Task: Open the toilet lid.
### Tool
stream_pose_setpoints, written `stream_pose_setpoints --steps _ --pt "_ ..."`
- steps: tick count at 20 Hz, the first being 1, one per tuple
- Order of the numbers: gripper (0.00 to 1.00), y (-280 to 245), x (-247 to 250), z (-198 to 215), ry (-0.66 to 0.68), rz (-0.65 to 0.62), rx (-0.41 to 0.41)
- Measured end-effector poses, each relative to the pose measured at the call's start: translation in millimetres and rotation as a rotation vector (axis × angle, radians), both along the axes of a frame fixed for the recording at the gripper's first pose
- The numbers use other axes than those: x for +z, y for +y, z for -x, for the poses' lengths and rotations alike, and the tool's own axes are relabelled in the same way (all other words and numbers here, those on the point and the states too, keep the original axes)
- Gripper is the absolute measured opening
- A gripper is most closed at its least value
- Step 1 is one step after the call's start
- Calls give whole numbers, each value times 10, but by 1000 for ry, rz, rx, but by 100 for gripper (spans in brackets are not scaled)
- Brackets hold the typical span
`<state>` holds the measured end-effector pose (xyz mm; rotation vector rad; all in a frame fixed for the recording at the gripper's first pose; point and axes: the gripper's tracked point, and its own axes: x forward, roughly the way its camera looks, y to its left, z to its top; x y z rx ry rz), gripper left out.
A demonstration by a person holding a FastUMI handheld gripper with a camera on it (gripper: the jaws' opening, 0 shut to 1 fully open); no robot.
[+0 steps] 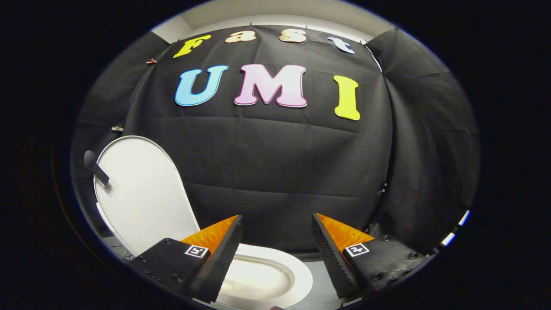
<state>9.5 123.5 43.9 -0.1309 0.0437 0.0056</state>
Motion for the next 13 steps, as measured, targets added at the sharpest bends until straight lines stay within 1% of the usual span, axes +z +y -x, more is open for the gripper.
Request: stream_pose_setpoints --steps 2,6,13 --pt "99 -61 -92 -22 2 7 -11" --pt "99 -59 -218 -51 18 9 -8" --pt "99 -49 -203 -15 1 11 -6"
